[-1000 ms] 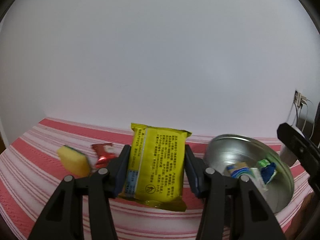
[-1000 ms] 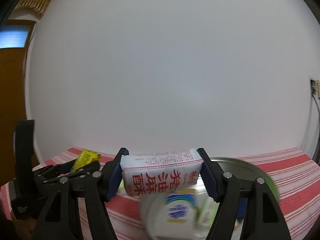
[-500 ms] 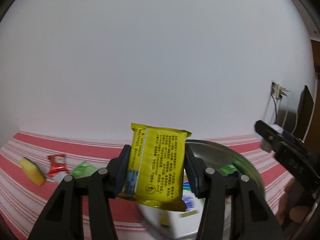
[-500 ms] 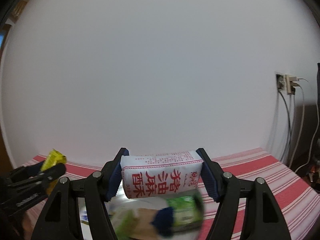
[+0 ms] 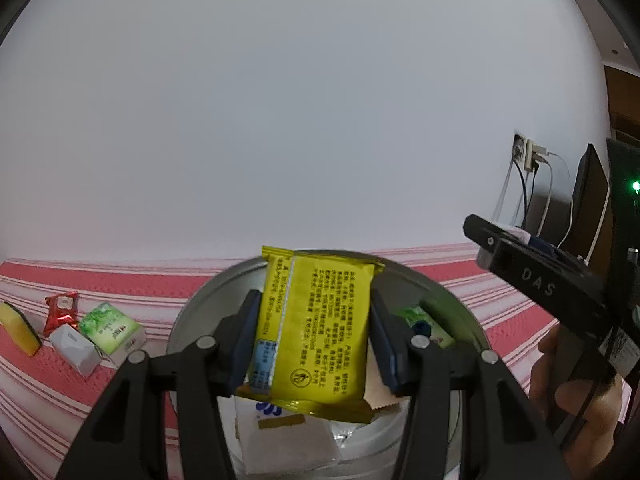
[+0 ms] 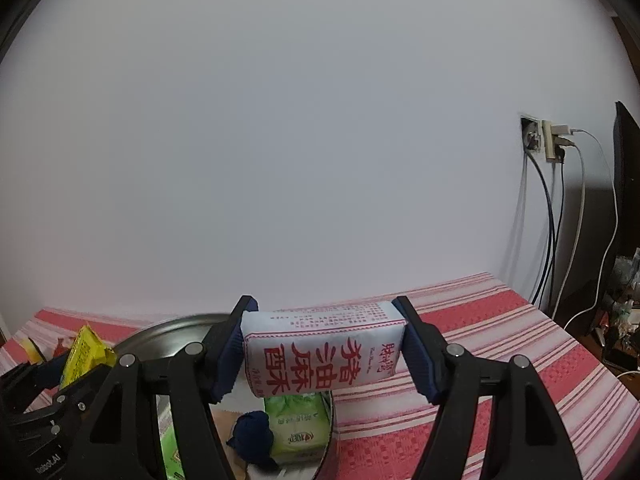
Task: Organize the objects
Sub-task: 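Carry both held packets over the tin and open both grippers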
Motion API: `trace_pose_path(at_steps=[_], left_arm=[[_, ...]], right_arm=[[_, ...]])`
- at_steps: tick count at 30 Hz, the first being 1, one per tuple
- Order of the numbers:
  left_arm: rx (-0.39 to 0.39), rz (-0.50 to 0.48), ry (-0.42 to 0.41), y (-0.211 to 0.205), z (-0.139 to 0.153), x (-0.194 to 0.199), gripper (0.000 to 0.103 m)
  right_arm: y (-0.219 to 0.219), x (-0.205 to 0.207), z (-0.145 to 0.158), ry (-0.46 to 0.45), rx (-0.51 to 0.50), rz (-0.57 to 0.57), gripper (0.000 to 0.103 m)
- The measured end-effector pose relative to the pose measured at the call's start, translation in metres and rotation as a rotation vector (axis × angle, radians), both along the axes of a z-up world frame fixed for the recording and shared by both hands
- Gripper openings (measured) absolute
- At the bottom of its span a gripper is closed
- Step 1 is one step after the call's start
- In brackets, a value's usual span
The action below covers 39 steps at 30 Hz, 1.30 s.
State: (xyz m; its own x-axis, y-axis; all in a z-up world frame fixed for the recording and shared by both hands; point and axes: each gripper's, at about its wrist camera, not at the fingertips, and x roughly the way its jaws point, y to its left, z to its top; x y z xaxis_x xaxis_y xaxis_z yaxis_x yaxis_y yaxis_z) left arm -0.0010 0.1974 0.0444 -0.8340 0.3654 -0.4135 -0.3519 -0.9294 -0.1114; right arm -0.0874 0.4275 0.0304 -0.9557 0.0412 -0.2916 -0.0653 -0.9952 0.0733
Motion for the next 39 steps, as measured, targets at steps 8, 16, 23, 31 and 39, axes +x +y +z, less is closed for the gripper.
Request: trace_pose_path(at_steps=[8,16,23,31,39], left_arm=[[-0.027,-0.011,-0.018,0.009,-0.010,-0.003,0.051],[-0.056,-0.012,-0.020,0.018,-0.014,0.000,0.051],[-0.100,-0.021,-0.014,0.030,-0.018,0.004,0.051],[-0.127,-0.013,-0.029,0.035,-0.024,0.003,0.051],[-0.161,-0.007,-0.029,0.044,-0.028,0.004,0.051]], right_arm=[[-0.027,-0.017,-0.020,-0.081,0.055,0.018,0.071],[-0.019,-0.035,-0.024,-0.145,0.062,0.039,0.071],[-0.027,-0.040,-0.029,-0.187,0.088,0.056,0.071],[-0.025,-0.044,-0.035,-0.213,0.110,0.071,0.071],[-0.030,-0.044,-0.036,-0.229,0.133,0.072,0.071]])
